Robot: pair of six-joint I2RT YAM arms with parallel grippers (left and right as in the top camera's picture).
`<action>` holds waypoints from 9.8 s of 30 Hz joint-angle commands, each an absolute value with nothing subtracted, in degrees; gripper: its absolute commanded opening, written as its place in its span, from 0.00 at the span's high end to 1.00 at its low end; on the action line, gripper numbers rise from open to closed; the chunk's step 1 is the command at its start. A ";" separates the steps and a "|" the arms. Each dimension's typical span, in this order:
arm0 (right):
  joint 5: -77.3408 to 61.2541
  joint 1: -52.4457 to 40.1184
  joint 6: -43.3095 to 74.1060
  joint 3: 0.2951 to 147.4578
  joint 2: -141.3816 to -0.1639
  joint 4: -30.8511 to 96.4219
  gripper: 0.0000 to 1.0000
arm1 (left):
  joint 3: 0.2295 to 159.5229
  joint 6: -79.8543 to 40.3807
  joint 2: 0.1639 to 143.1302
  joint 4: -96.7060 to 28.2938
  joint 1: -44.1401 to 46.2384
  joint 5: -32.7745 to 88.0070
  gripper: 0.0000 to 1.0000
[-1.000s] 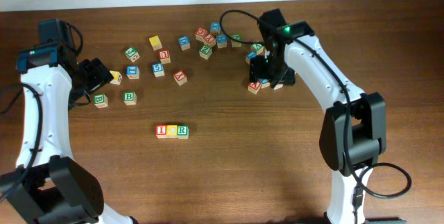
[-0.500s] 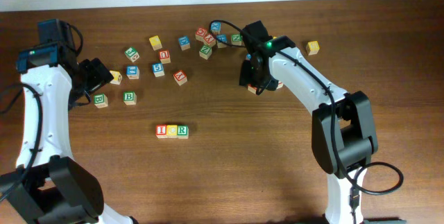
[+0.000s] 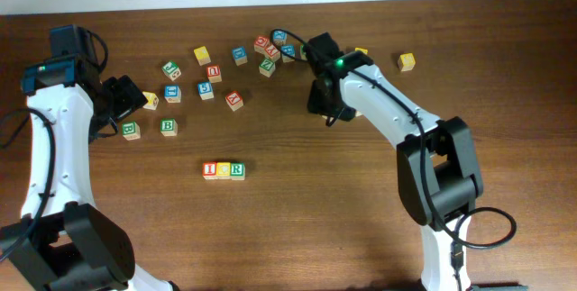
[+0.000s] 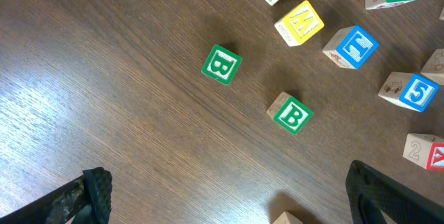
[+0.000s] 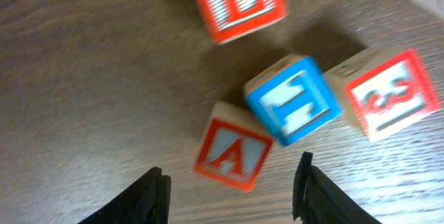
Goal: Spell out ICRA
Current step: 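Move the right gripper over the block pile toward the red 'A', then lower the right gripper and grasp the red 'A' block, then carry the 'A' block with the right gripper toward the row, then lower the 'A' block right of 'R' and open the right gripper, then push the 'A' block with the right gripper against 'R'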
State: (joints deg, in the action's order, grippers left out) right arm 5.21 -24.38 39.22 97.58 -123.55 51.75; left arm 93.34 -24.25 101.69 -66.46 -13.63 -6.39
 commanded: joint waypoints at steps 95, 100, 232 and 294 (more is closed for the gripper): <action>2.68 -38.46 31.83 97.27 -127.02 48.58 0.28 | 94.17 -24.97 101.67 -66.52 -13.78 -6.24 0.01; 3.73 -35.99 31.97 97.27 -127.02 49.91 0.28 | 94.17 -24.97 101.69 -66.52 -13.78 -6.24 0.01; -16.27 -42.15 31.92 97.27 -127.02 59.33 0.96 | 94.17 -24.97 101.69 -66.52 -13.78 -6.24 0.01; -20.86 -42.15 31.94 97.27 -127.02 59.16 0.95 | 94.17 -24.97 101.67 -66.52 -13.78 -6.24 0.01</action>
